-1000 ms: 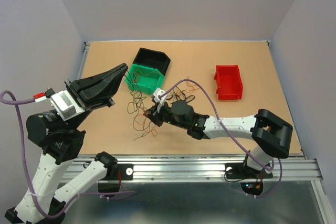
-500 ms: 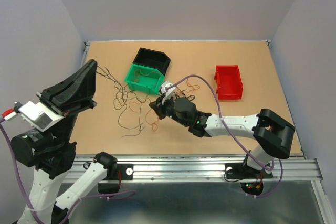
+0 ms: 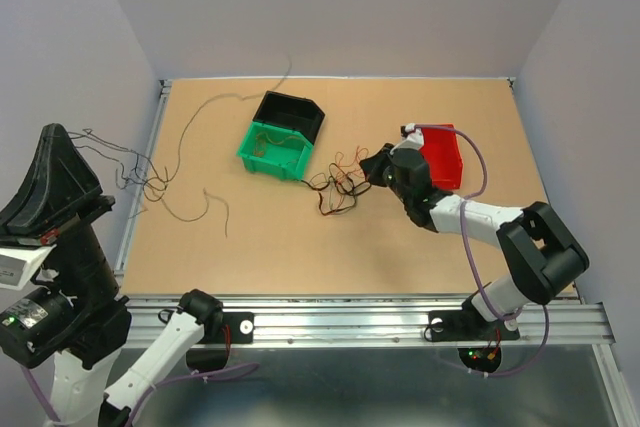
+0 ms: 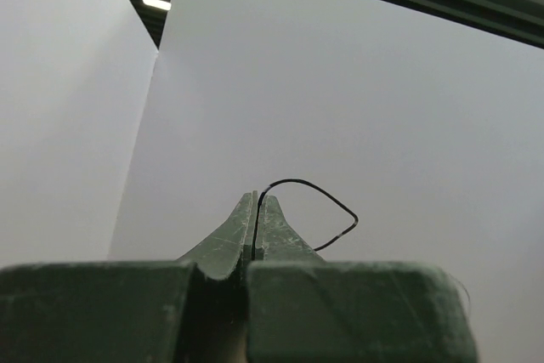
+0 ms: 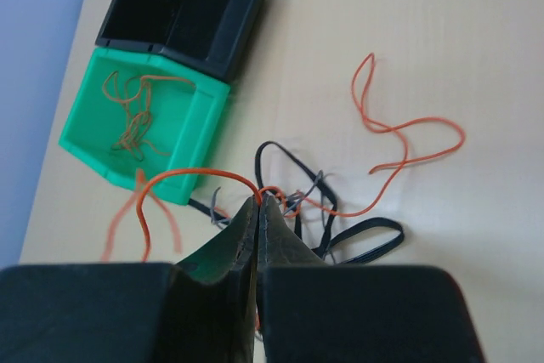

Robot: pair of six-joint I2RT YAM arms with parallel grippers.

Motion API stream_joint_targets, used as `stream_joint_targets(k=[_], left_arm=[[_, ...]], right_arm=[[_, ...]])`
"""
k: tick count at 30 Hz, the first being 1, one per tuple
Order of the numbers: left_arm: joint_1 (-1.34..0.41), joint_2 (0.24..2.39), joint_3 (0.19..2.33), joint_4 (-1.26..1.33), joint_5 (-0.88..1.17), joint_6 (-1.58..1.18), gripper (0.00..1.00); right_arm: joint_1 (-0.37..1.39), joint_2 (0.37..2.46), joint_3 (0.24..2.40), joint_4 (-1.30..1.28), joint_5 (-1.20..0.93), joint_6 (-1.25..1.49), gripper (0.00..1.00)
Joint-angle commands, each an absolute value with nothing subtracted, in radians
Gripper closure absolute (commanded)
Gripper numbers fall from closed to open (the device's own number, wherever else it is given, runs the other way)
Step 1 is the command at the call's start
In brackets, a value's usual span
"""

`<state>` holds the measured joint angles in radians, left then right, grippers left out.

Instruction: Untangle the cables

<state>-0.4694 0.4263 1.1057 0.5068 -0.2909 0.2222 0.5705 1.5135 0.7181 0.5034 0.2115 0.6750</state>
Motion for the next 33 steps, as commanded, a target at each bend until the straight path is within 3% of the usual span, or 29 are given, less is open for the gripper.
stream_joint_targets(k=[1,18,33], left_arm=[[-0.466,0.428,1.075,0.583,-0.327,0.274,1.0],[-0.465,0.339,0.623,0.653,0.047,0.429,1.0],[-0.465,0.316,0.341,0.943,-0.241,0.517,1.0]], right_arm=[[0.589,1.503,0.745,0.522,0.156,0.693,1.0],[0.591,1.534,1.196,0.301,0.006,0.446,0.99],[0.591,1.787,1.681,0.218,-0.112,0.402,0.99]])
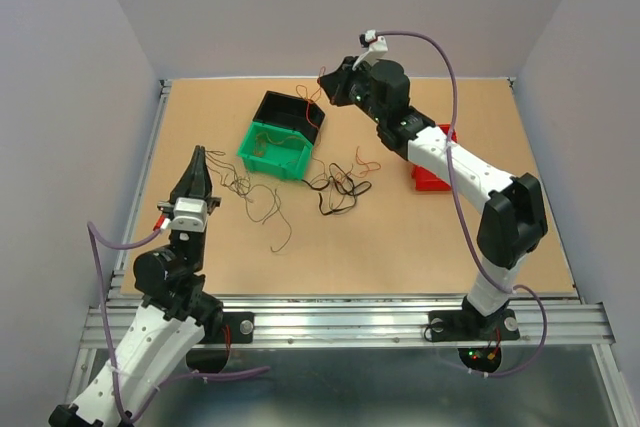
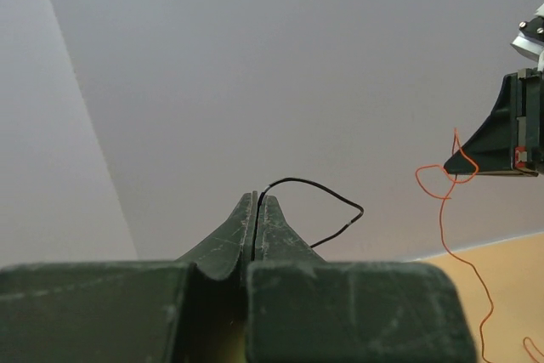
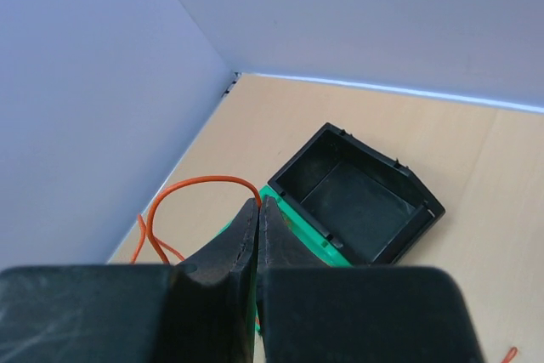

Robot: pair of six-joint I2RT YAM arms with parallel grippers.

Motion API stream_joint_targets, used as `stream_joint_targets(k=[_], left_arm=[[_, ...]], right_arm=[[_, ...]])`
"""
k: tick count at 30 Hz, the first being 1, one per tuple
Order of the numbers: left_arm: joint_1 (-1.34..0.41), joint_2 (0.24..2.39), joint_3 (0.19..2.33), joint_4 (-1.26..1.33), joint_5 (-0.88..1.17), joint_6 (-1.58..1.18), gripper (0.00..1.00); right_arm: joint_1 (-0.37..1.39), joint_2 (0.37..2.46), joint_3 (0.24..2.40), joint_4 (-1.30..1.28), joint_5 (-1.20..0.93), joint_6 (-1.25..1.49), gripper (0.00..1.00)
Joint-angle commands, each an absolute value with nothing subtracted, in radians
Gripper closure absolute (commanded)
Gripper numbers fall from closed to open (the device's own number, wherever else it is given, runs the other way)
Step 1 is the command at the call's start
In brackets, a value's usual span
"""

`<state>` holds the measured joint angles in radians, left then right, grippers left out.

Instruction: Untangle the cables

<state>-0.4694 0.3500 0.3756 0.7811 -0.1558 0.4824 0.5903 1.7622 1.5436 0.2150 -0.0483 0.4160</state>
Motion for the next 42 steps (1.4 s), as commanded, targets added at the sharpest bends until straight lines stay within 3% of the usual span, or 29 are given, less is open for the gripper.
stream_joint_targets(k=[1,16,42], left_arm=[[-0.466,0.31,0.331,0.945,-0.241,0.522,1.0],[-0.465,0.33,0.238,1.0,-0.255,0.549,1.0],[-0.465,0.311,0.225,0.991,-0.213,0.554,1.0]], right_arm=[[0.591,1.796,1.699,0.218,-0.118,0.403,1.0],[0.597,1.83,1.988,0.238,-0.219,0.351,0.99],[0.663,2.147,1.85,0.429,-0.235,0.41,0.99]])
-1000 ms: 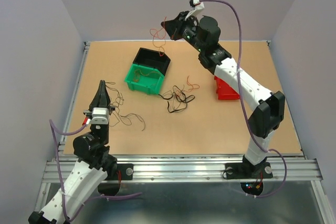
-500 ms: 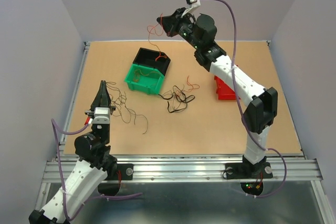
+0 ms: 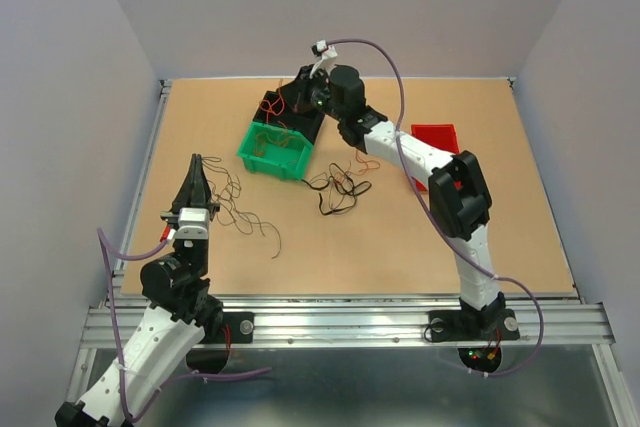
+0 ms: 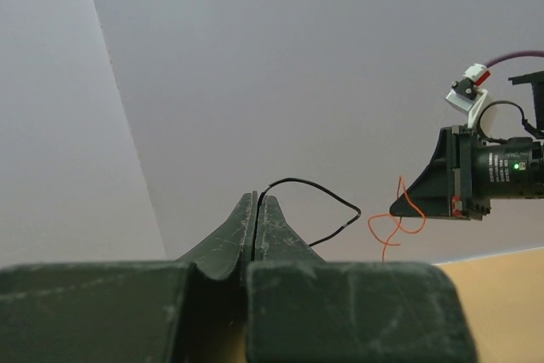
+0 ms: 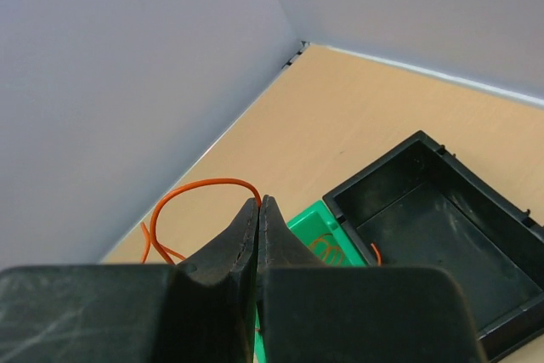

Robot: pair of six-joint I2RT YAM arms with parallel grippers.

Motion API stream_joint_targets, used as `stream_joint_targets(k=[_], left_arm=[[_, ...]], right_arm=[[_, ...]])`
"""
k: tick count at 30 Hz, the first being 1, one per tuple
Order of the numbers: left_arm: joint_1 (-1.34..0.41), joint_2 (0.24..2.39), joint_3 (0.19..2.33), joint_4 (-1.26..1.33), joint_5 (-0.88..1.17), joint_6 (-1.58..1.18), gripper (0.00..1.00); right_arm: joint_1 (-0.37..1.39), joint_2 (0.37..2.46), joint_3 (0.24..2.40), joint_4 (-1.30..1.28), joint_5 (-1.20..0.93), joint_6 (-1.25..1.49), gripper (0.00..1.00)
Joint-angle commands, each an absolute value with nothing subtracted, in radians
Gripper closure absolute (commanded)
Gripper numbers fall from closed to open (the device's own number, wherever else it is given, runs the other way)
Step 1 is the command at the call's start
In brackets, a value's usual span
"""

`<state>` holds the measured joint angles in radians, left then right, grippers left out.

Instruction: Untangle the cables

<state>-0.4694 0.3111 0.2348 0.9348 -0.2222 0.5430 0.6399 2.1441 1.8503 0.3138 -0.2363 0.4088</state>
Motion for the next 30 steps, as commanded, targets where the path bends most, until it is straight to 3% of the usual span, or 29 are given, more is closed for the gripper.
stream_joint_targets(k=[1,11,30], left_arm=[[-0.466,0.31,0.224,0.989,-0.215,0.557,1.0],[-0.466,0.311,0.224,0.989,-0.215,0.555,1.0],[-0.465,0.327,0.235,0.977,-0.222,0.555,1.0]], right_arm=[[0.667,2.152,1.851,0.431,-0.235,0.408,0.99],[0.747,2.122,1.868,0.405,-0.164,0.284,0.99],[0.755,2.086,1.793,0.408,-0.046,0.301,1.0]])
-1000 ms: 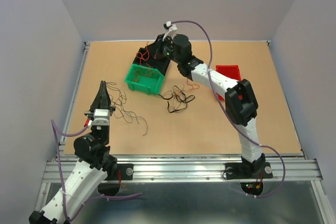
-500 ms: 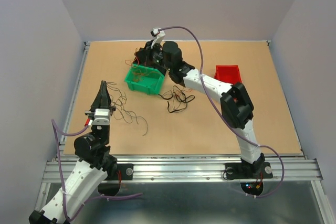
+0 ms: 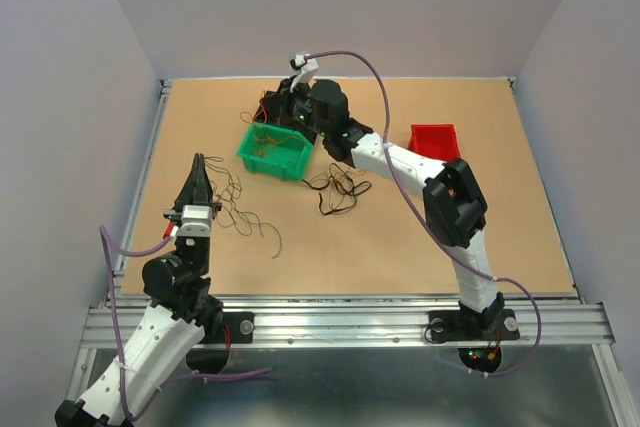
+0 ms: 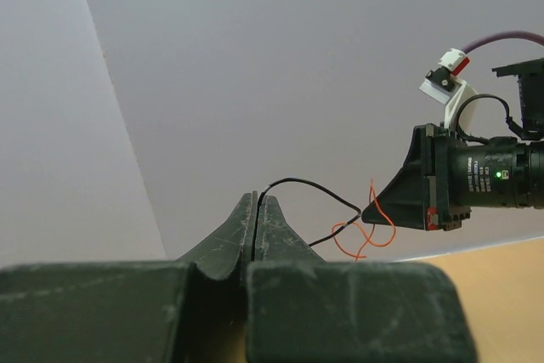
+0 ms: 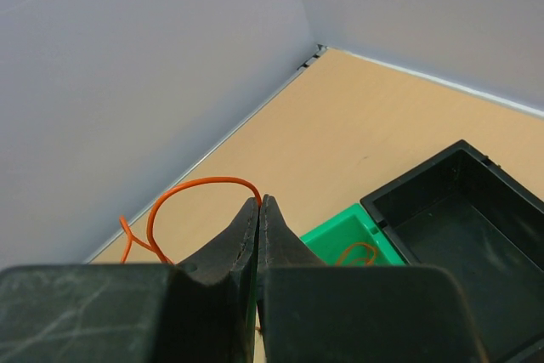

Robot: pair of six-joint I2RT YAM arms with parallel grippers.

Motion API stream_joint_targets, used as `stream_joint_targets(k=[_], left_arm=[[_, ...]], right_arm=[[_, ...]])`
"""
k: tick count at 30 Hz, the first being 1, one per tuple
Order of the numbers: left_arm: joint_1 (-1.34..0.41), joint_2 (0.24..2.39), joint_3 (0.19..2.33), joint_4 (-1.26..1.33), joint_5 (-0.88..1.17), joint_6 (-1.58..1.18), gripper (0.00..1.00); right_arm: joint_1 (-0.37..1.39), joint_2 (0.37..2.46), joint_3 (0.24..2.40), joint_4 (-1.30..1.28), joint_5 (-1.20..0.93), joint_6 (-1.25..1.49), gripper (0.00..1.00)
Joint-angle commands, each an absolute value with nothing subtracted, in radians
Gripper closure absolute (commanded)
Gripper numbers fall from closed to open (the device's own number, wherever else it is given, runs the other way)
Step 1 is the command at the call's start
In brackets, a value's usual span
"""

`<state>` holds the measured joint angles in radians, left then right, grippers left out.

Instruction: Untangle the cables

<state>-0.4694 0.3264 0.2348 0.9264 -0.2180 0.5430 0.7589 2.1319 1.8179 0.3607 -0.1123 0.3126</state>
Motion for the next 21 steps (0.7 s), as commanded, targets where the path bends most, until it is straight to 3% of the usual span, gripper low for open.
stream_joint_targets(k=[1,13,21], left_arm=[[-0.466,0.327,0.235,0.977,-0.222,0.555,1.0],[-0.466,0.339,0.236,0.982,-0.229,0.558,1.0],[-0.465,0.339,0.241,0.974,-0.232,0.557,1.0]], right_arm=[[0.756,2.092,1.799,0.402,-0.037,0.299,0.99],[0.755,2.238,1.904,0.313,0.239,0.181,0.99],[0.788,2.295,1.849,0.307,0.327,0.045,1.0]])
